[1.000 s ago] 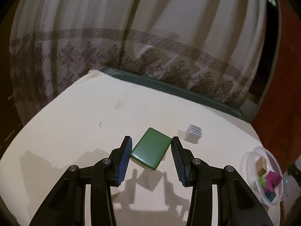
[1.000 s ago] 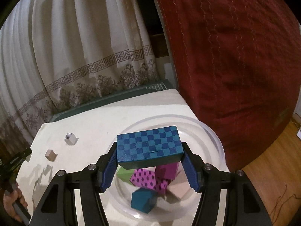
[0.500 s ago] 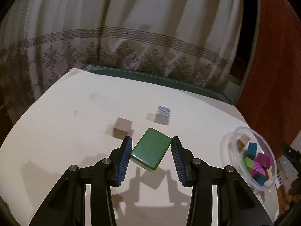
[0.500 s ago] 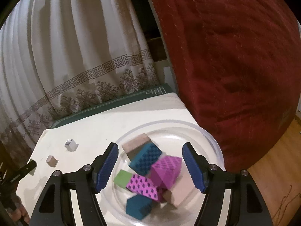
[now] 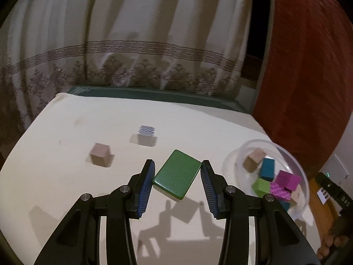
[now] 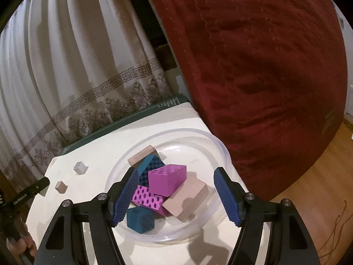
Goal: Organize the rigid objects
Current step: 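Lower the green flat block into the bowl and open the left tool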
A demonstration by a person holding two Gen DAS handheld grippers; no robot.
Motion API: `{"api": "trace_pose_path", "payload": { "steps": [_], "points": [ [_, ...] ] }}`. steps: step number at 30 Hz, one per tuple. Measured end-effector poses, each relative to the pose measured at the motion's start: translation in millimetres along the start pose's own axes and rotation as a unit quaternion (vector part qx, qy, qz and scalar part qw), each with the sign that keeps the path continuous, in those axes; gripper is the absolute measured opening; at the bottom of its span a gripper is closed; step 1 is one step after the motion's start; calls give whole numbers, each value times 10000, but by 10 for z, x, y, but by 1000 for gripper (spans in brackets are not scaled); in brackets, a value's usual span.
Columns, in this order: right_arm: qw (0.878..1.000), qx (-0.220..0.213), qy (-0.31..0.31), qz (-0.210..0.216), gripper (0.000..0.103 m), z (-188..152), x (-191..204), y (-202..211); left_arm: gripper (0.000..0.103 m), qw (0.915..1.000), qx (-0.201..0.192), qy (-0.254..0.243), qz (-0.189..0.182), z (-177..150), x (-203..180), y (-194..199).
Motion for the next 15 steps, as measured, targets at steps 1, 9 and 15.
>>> {"api": "trace_pose_path", "payload": {
  "steps": [1, 9, 15],
  "points": [
    [10000, -1, -17, 12, 74, -3, -15, 10, 44, 10000, 2, -41, -33, 10, -53, -5],
    [10000, 6, -88, 14, 74, -19, -135, 53, 44, 9987, 76, -317, -386, 50, -523, -119],
    [9998, 17, -207, -30, 74, -31, -287, 58, 44, 9964, 150, -533, -645, 74, -854, -243]
  ]
}}
Point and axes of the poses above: each gripper's, at about its wrist camera, not at the fingertips, and y roughly against the way its jaws point, x to its left, z to its top, the point moved 6 cm from there along -y, roughly the way its jaws point, and after that the axes turned 2 degrees about -x, right-handed, at the moved point
